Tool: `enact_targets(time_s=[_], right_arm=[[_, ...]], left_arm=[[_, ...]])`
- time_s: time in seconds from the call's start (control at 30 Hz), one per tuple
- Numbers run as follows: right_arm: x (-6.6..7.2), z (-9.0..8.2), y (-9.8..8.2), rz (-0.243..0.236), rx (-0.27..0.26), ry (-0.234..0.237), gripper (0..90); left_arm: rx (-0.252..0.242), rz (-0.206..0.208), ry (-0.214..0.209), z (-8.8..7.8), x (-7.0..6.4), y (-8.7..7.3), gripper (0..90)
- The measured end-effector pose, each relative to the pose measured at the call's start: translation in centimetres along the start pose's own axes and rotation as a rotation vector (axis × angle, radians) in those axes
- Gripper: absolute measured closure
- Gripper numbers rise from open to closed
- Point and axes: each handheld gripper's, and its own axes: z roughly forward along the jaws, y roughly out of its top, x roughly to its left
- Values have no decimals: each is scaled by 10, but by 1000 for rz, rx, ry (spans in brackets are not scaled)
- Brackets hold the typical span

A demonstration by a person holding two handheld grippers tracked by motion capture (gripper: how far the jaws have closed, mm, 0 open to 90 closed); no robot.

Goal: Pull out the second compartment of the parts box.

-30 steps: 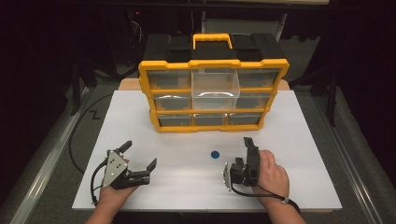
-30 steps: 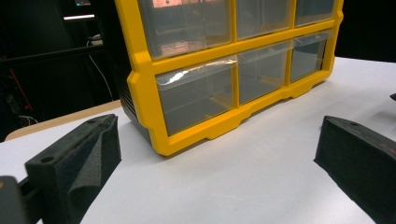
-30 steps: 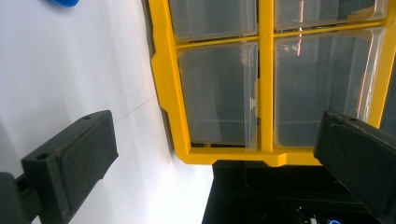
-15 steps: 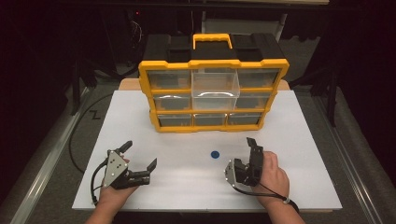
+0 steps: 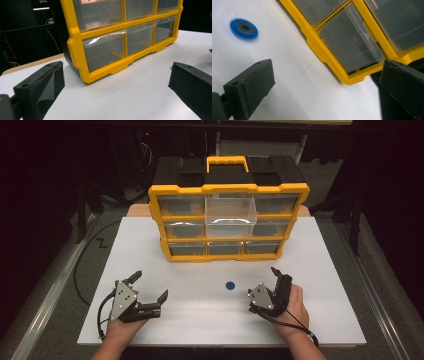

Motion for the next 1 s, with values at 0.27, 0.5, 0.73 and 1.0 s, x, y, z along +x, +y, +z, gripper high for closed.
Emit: enact_targets(time_s=[0.27, 0.5, 0.73, 1.0], right_arm=[[-9, 1, -2, 199, -34, 84, 9], [-14, -1, -5, 372, -69, 136, 10], [-20, 0, -11, 523, -83, 165, 10], [-22, -1, -12, 540, -86, 160, 11]], left_arm=[[7, 1, 1, 1, 0, -1, 9], [31, -50, 3, 3, 4, -3, 9], [64, -66, 11, 5, 5, -4, 8], [69, -50, -1, 8, 4, -4, 8]])
